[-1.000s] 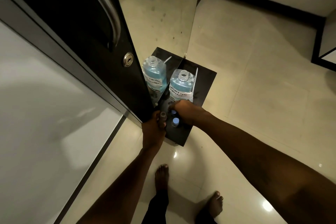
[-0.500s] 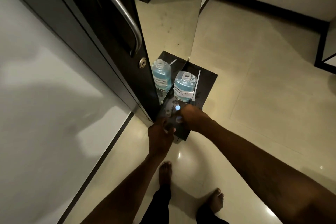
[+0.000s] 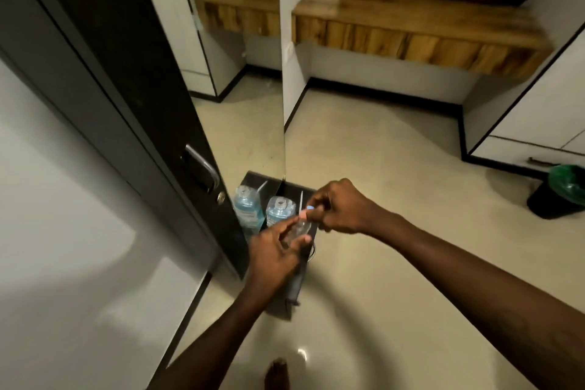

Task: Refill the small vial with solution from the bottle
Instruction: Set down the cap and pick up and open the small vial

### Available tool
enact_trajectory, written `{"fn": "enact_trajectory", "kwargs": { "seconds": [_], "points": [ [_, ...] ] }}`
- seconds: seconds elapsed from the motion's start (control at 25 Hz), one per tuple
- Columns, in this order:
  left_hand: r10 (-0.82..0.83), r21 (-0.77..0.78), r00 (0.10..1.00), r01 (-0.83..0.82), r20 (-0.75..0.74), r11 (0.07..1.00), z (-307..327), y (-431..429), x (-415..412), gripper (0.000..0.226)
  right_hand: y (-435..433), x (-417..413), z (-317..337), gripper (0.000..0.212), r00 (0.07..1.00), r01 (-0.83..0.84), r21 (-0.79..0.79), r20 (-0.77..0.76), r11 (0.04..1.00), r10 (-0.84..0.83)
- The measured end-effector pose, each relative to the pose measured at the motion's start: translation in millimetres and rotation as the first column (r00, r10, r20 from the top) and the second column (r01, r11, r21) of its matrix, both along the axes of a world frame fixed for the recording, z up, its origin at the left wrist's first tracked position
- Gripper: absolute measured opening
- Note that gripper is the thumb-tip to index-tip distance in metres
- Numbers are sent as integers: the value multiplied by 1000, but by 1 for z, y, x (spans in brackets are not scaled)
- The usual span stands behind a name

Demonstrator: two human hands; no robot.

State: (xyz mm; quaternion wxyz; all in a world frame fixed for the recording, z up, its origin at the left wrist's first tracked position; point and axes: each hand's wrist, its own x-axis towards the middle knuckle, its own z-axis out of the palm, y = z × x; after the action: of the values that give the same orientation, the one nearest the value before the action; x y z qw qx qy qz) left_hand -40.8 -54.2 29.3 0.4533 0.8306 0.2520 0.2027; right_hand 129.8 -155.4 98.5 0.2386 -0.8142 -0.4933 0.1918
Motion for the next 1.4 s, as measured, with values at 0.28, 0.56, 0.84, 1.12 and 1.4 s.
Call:
{"fn": "enact_trajectory", "kwargs": {
  "seconds": [0.28,0.56,0.84,1.12,1.4],
  "points": [
    [-140,23,988,139,59,990,61,-13,34,39,-42,21,92,32,984,-175,-76,29,982,178],
    [-109,13,987,109,122,994,69,-21,42,47,-40,24,115,31,986,-73,-37,147,997,78],
    [-153,-52,982,160,109,986,59,-11,33,33,-27,12,113,42,963,-252,-53,87,966,255],
    [-165,-48,986,166,31,985,41,5,22,41,-13,4,100,12,942,-240,-62,226,969,248],
    [75,-196,993,-92,-94,976,-61,24,-20,41,1,6,28,29,987,-141,-8,73,990,141]
  ]
}}
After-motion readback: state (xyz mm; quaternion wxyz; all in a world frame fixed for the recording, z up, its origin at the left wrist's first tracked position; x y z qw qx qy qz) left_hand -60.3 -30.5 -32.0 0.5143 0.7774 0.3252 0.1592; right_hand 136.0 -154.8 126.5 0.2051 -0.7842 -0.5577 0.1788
